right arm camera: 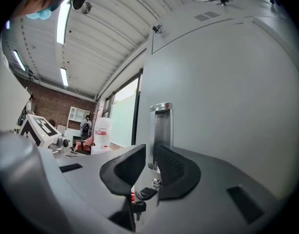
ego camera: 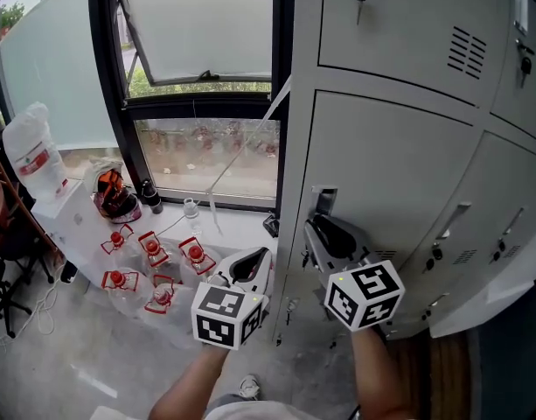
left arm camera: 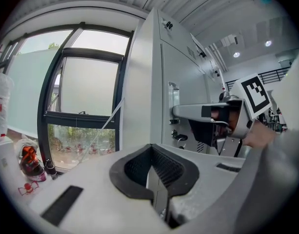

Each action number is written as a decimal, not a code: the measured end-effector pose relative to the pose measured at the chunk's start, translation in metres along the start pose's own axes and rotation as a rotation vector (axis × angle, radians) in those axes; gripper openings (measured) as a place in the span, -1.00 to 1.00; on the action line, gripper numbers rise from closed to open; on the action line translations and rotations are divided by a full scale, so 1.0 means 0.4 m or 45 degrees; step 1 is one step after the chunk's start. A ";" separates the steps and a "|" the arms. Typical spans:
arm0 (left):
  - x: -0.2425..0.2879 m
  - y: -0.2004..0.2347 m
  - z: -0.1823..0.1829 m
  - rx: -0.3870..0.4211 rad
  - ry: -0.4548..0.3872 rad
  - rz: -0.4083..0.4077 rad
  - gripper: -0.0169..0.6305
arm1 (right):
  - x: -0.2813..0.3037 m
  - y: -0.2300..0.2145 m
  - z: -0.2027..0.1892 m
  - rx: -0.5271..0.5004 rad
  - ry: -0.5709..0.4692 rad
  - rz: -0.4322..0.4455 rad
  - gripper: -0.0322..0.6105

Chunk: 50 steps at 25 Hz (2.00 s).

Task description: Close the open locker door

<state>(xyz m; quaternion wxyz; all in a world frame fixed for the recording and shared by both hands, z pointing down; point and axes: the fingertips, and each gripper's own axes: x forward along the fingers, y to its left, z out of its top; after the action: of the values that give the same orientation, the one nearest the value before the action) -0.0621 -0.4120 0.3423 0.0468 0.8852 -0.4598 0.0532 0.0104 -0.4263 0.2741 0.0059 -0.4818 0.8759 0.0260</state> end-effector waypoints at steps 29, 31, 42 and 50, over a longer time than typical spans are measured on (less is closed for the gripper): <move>-0.095 -0.302 -0.015 0.072 -0.006 -0.056 -0.93 | -0.397 -0.023 -0.093 0.039 0.050 -0.117 -0.83; -0.106 -0.325 -0.015 0.079 -0.015 -0.061 -0.93 | -0.421 -0.018 -0.099 0.038 0.054 -0.117 -0.84; -0.148 -0.425 -0.029 0.100 -0.024 -0.065 -0.93 | -0.525 -0.009 -0.113 0.023 0.062 -0.117 -0.88; -0.149 -0.477 -0.027 0.098 -0.043 -0.088 -0.93 | -0.573 -0.021 -0.114 0.004 0.073 -0.134 -0.88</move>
<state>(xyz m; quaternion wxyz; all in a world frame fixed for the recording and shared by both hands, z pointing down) 0.0597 -0.2529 0.3384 0.0068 0.9025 -0.4271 0.0542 0.1411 -0.2399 0.3275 -0.0170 -0.5276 0.8493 0.0105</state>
